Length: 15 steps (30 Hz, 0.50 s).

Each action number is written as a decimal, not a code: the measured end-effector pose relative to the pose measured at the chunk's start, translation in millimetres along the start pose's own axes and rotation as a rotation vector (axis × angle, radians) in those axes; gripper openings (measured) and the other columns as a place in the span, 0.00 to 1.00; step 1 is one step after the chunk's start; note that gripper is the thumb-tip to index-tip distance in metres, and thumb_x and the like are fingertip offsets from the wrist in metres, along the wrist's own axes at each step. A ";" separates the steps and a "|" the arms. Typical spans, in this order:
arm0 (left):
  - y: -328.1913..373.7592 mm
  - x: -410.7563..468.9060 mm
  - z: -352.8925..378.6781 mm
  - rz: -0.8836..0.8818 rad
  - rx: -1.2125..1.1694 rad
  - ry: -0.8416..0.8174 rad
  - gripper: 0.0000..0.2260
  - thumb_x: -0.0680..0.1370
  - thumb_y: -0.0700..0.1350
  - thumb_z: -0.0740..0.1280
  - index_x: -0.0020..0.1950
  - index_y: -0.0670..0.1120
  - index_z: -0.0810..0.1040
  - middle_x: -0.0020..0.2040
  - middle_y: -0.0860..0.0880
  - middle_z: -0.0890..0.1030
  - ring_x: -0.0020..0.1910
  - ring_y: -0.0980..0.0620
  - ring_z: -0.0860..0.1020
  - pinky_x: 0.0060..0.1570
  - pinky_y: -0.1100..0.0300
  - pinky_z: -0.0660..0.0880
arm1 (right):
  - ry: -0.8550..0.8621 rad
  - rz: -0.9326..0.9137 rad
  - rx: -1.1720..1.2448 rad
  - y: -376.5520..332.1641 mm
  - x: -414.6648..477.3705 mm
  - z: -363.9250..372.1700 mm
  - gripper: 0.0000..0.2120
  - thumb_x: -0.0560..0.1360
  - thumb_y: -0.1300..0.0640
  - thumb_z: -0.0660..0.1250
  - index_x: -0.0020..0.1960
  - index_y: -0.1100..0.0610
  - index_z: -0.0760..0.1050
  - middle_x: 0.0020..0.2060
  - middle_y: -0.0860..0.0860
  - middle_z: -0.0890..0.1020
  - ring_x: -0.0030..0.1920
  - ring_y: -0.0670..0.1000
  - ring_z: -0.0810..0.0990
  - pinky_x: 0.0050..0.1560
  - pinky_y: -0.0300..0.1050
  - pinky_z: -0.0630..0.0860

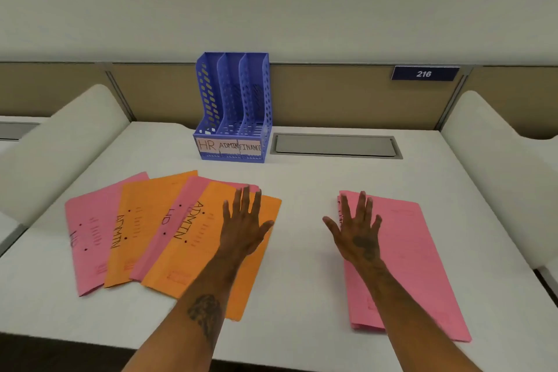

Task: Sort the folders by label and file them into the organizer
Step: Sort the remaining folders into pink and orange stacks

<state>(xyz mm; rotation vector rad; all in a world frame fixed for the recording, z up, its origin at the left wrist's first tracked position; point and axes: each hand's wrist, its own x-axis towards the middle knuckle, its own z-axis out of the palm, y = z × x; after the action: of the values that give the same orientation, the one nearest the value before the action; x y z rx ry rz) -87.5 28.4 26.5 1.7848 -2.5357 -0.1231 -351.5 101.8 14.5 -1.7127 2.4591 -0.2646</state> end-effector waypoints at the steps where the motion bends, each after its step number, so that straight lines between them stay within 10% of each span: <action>1: -15.5 -2.8 -1.1 -0.003 0.008 0.008 0.43 0.69 0.74 0.27 0.77 0.50 0.33 0.80 0.43 0.38 0.78 0.42 0.34 0.72 0.40 0.35 | -0.001 -0.020 -0.005 -15.1 -1.7 1.8 0.41 0.73 0.28 0.36 0.79 0.49 0.45 0.78 0.61 0.45 0.78 0.63 0.44 0.71 0.69 0.51; 15: -199.3 -19.9 10.5 0.069 0.034 -0.040 0.43 0.72 0.72 0.32 0.80 0.48 0.42 0.81 0.42 0.43 0.79 0.40 0.41 0.74 0.37 0.42 | -0.033 -0.001 -0.015 -200.5 -36.9 72.0 0.39 0.76 0.29 0.39 0.78 0.51 0.53 0.76 0.63 0.59 0.75 0.67 0.59 0.65 0.73 0.62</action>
<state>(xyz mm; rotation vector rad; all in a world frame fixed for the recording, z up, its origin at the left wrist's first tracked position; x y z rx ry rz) 105.4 -19.4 -1.0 1.7214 -2.6393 -0.1149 -140.3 63.6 -11.6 -1.7102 2.4426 -0.2167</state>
